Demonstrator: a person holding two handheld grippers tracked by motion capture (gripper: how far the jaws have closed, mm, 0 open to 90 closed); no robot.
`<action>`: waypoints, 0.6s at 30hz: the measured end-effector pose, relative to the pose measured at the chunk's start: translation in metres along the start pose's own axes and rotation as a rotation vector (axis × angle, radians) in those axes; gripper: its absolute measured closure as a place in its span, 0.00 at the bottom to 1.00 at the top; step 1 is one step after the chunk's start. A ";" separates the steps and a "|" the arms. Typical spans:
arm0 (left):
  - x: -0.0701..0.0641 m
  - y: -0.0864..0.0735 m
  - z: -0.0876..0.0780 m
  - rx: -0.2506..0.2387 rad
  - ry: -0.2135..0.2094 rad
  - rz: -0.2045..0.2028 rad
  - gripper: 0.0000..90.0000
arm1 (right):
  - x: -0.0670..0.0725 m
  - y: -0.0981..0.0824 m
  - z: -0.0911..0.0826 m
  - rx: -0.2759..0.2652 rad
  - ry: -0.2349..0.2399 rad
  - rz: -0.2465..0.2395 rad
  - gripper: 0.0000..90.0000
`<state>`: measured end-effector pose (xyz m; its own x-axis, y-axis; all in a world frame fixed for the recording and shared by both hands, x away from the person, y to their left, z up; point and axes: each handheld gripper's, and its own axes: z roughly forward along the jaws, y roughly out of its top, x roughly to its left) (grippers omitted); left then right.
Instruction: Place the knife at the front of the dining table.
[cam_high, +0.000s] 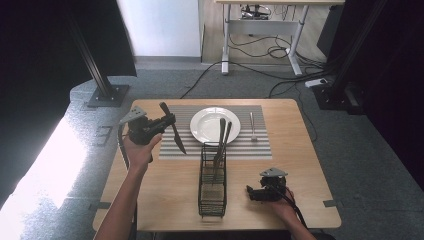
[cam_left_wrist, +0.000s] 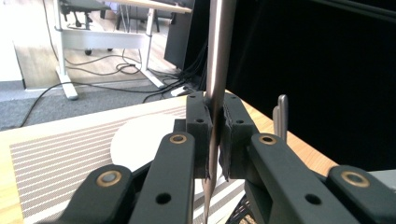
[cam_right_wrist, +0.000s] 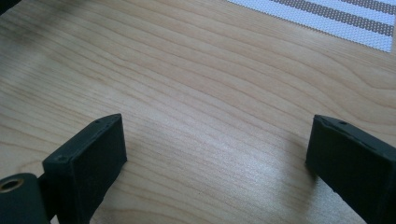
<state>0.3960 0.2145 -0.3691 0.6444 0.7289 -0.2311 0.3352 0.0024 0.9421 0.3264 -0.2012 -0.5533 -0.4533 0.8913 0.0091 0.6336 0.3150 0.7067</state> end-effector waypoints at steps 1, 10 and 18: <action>0.001 -0.001 0.000 0.004 0.005 -0.001 0.93 | 0.000 0.000 0.000 0.000 0.000 0.000 0.06; 0.010 -0.007 0.003 0.035 0.040 -0.004 0.93 | 0.000 0.000 0.000 0.001 0.001 0.000 0.06; 0.016 -0.010 0.005 0.061 0.067 -0.006 0.93 | 0.000 0.000 0.000 0.001 0.000 -0.001 0.06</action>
<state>0.4062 0.2225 -0.3836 0.5951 0.7735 -0.2182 0.3818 -0.0332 0.9237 0.3262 -0.2013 -0.5531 -0.4543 0.8908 0.0083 0.6335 0.3165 0.7061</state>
